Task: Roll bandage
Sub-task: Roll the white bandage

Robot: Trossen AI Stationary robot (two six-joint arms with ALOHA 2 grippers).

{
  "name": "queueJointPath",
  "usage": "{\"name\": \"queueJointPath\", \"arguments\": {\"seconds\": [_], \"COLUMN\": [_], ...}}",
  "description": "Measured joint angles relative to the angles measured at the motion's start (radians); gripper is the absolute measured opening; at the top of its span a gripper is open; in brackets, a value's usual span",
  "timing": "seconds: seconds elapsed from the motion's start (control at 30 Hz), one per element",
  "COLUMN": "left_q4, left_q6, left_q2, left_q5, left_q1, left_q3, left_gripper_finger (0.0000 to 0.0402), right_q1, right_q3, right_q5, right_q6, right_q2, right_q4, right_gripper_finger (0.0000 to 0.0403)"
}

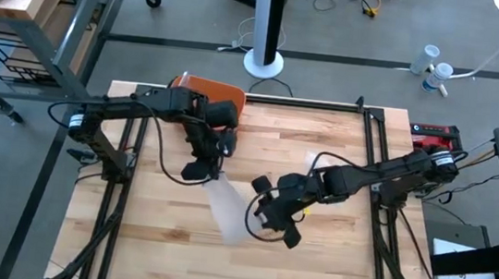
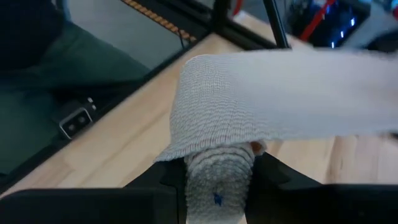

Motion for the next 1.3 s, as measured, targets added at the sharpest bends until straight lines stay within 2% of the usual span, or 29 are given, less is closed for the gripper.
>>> {"name": "queueJointPath", "arguments": {"seconds": [0.13, 0.27, 0.4, 0.57, 0.63, 0.77, 0.87, 1.0, 1.13, 1.3], "left_q4": [0.11, 0.169, 0.199, 0.345, 0.439, 0.611, 0.735, 0.817, 0.885, 1.136], "left_q6": [0.036, 0.07, 0.074, 0.109, 0.109, 0.106, 0.102, 0.084, 0.08, -0.038], "left_q2": [0.003, 0.003, -0.001, -0.013, -0.031, -0.062, -0.103, -0.174, -0.261, -0.341], "left_q5": [0.018, 0.131, 0.168, 0.252, 0.251, 0.251, 0.212, 0.117, 0.09, 0.086], "left_q1": [0.0, -0.003, -0.027, -0.077, -0.104, -0.14, -0.157, -0.159, -0.159, -0.161], "left_q3": [-0.031, -0.078, -0.131, -0.231, -0.276, -0.342, -0.388, -0.432, -0.474, -0.578], "left_gripper_finger": [0.0, 0.0, 0.0, 0.0, 0.0, 0.0, 0.0, 0.0, 0.0, 0.0], "right_q1": [0.026, 0.034, 0.034, 0.034, 0.035, 0.036, 0.036, 0.036, 0.044, 0.04], "right_q3": [0.029, 0.061, 0.064, 0.065, 0.065, 0.065, 0.065, 0.065, 0.065, 0.067], "right_q5": [-0.004, -0.013, -0.013, 0.079, 0.121, 0.128, 0.124, 0.119, 0.123, 0.141], "right_q6": [-0.031, -0.035, -0.018, -0.001, 0.006, 0.032, 0.066, 0.153, 0.189, 0.164], "right_q2": [-0.001, -0.001, -0.01, -0.043, -0.054, -0.066, -0.068, -0.07, -0.072, -0.073], "right_q4": [0.024, 0.042, 0.123, 0.198, 0.21, 0.251, 0.287, 0.322, 0.371, 0.437], "right_gripper_finger": [0.0092, 0.0092, 0.0092, 0.0092, 0.0092, 0.0092, 0.0092, 0.0092, 0.0092, 0.0092]}}
